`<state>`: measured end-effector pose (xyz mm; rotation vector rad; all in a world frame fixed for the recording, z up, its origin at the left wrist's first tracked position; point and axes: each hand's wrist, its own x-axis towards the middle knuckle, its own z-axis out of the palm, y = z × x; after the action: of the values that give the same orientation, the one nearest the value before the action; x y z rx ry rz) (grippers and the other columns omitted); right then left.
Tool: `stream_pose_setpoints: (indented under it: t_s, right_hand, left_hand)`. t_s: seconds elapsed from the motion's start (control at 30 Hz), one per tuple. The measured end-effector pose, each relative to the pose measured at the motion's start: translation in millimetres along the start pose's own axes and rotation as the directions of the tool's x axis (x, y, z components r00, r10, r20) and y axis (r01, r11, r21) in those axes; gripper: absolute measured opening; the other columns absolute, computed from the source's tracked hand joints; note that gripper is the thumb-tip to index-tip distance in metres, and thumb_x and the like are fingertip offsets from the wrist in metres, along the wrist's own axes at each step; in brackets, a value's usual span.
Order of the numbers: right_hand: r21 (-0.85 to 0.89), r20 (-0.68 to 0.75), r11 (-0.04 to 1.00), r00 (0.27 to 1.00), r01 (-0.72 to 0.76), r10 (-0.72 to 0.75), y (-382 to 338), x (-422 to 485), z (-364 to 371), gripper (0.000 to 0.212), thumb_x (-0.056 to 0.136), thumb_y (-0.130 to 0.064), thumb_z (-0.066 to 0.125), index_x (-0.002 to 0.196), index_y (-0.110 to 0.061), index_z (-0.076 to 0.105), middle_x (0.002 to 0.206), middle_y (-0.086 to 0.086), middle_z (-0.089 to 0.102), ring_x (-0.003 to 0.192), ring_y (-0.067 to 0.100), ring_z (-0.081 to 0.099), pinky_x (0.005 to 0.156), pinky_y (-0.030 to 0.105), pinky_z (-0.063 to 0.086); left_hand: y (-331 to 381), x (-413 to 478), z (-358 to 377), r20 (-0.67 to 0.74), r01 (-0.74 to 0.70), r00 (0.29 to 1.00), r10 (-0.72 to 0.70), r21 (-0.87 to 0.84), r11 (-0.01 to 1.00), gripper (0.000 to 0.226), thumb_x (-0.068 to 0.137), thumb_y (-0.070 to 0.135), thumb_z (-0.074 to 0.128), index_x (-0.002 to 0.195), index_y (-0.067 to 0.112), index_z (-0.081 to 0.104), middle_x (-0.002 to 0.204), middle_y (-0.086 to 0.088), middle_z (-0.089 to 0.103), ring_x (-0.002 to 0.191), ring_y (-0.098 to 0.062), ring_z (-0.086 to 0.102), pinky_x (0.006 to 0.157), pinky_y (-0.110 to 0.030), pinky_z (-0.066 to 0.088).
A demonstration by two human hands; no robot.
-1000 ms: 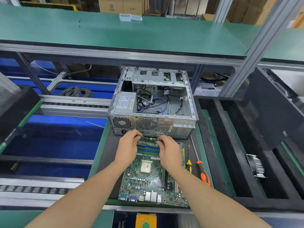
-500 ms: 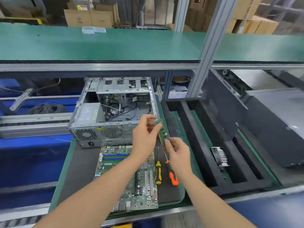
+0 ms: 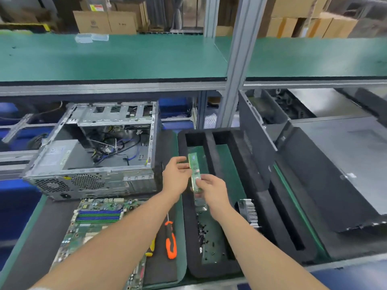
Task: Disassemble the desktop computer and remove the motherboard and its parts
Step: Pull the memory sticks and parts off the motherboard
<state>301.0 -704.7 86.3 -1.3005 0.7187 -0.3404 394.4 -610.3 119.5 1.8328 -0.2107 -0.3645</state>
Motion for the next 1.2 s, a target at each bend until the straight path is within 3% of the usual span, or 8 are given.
stream_pose_setpoints:
  t_s: [0.1,0.23,0.57,0.7,0.83,0.97,1.13,1.2]
  right_hand:
    - [-0.001,0.027,0.996,0.996,-0.090,0.090,6,23,-1,0.019,0.089,0.002,0.066,0.095,-0.012,0.077,0.090,0.009,0.078,0.077,0.018,0.074,0.064,0.032,0.061]
    - [-0.024,0.061,0.984,0.983,-0.175,0.176,21,50,6,0.020,0.085,0.002,0.070,0.103,-0.006,0.077,0.098,0.012,0.078,0.087,0.022,0.073,0.064,0.027,0.058]
    - [0.023,0.029,0.980,0.980,-0.196,0.196,34,94,21,0.021,0.084,0.003,0.074,0.103,-0.007,0.074,0.099,0.015,0.077,0.094,0.031,0.075,0.073,0.038,0.064]
    - [-0.052,-0.012,0.992,0.993,-0.114,0.113,35,98,20,0.016,0.086,-0.002,0.077,0.099,-0.012,0.076,0.092,0.009,0.078,0.090,0.027,0.076,0.070,0.033,0.063]
    - [-0.118,0.041,0.993,0.999,0.014,-0.009,36,95,19,0.013,0.088,-0.017,0.080,0.099,-0.022,0.082,0.091,-0.002,0.080,0.089,0.016,0.076,0.079,0.033,0.063]
    - [-0.189,-0.010,0.981,0.998,0.052,-0.054,37,93,18,0.013,0.086,-0.015,0.082,0.097,-0.023,0.081,0.091,-0.008,0.079,0.088,0.008,0.075,0.085,0.032,0.061]
    - [-0.166,-0.110,0.986,0.994,-0.019,0.001,33,92,16,0.027,0.080,-0.018,0.087,0.099,-0.031,0.073,0.085,-0.011,0.077,0.078,0.001,0.073,0.066,0.014,0.053]
    - [-0.160,-0.102,0.986,0.994,-0.053,0.037,33,94,16,0.025,0.082,-0.018,0.085,0.100,-0.030,0.075,0.084,-0.013,0.078,0.077,0.003,0.073,0.069,0.021,0.057]
  left_hand:
    - [-11,12,7,-0.026,0.060,0.998,-0.060,-0.006,0.998,0.042,0.086,0.001,0.072,0.123,0.018,0.063,0.105,0.001,0.075,0.093,-0.012,0.073,0.082,-0.024,0.055]
    - [-30,30,7,-0.074,0.146,0.986,-0.147,-0.023,0.989,0.039,0.085,-0.001,0.072,0.116,0.021,0.064,0.101,0.005,0.075,0.092,-0.010,0.072,0.088,-0.029,0.057]
    - [-58,58,12,0.005,0.177,0.984,-0.177,-0.045,0.983,0.036,0.089,-0.002,0.068,0.114,0.023,0.073,0.104,0.005,0.077,0.096,-0.007,0.073,0.078,-0.015,0.053]
    - [-61,62,16,0.010,0.156,0.988,-0.156,-0.017,0.988,0.035,0.087,0.005,0.071,0.110,0.031,0.075,0.102,0.013,0.077,0.093,0.000,0.072,0.072,-0.006,0.051]
    - [-63,68,19,0.147,0.227,0.968,-0.204,-0.164,0.960,0.030,0.101,0.008,0.060,0.129,0.013,0.069,0.117,-0.005,0.075,0.111,-0.022,0.072,0.098,-0.037,0.057]
    - [-66,71,21,0.129,0.221,0.970,-0.204,-0.135,0.966,0.023,0.106,0.006,0.052,0.121,0.021,0.061,0.116,-0.009,0.075,0.106,-0.019,0.073,0.095,-0.038,0.059]
    - [-68,75,23,0.083,0.260,0.964,-0.252,-0.109,0.960,0.020,0.103,0.006,0.058,0.116,0.017,0.067,0.110,-0.008,0.072,0.104,-0.024,0.072,0.093,-0.044,0.061]
    - [-68,76,23,0.056,0.269,0.963,-0.264,-0.090,0.959,0.022,0.102,0.007,0.060,0.117,0.020,0.069,0.111,-0.006,0.073,0.102,-0.022,0.071,0.092,-0.044,0.061]
